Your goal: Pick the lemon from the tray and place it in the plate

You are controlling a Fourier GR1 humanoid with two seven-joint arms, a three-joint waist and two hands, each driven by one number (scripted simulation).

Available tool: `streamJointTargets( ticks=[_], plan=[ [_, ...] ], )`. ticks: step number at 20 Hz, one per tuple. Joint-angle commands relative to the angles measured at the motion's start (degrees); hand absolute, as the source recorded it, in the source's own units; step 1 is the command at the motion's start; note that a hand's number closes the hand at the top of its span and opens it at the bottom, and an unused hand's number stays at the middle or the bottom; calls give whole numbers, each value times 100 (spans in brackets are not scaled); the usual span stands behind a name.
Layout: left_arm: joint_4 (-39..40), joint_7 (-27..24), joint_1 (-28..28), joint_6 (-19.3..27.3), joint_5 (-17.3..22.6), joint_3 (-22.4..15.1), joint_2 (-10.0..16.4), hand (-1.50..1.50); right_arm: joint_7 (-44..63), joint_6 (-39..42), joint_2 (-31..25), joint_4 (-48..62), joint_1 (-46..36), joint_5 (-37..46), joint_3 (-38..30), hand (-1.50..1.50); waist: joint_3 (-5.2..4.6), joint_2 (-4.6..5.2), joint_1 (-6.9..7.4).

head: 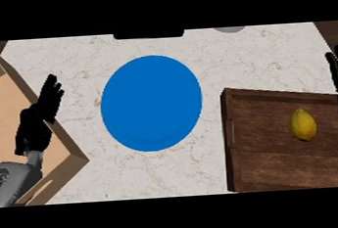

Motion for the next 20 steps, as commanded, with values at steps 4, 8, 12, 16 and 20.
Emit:
streamJointTargets(
  ticks=[4, 8, 12, 16, 20],
  plan=[
    [-175, -416, 327, -227, -148, -124, -135, 0, 1650, -1219, 481, 885, -816, -105, -175, 150, 174, -18, 173],
    [-642, -6, 348, -397, 74, -134, 139, 0, 1539, -2127, -846, 2002, -99, 1710, -269, 150, 99, 114, 171],
    [-657, -367, 755, -441, -46, -244, -20, 0, 1293, -4062, 937, 2188, -644, 2069, -36, -150, 173, -3, 263],
    [-425, -648, 924, -455, -209, -215, -122, 0, 1166, -4670, 1432, 2455, -832, 2758, 498, -150, 174, -14, 156],
    [-260, -764, 931, -468, -233, -99, -212, 0, 1768, -4947, 1237, 2311, -519, 3317, 616, -150, 156, -40, -33]
  ],
)
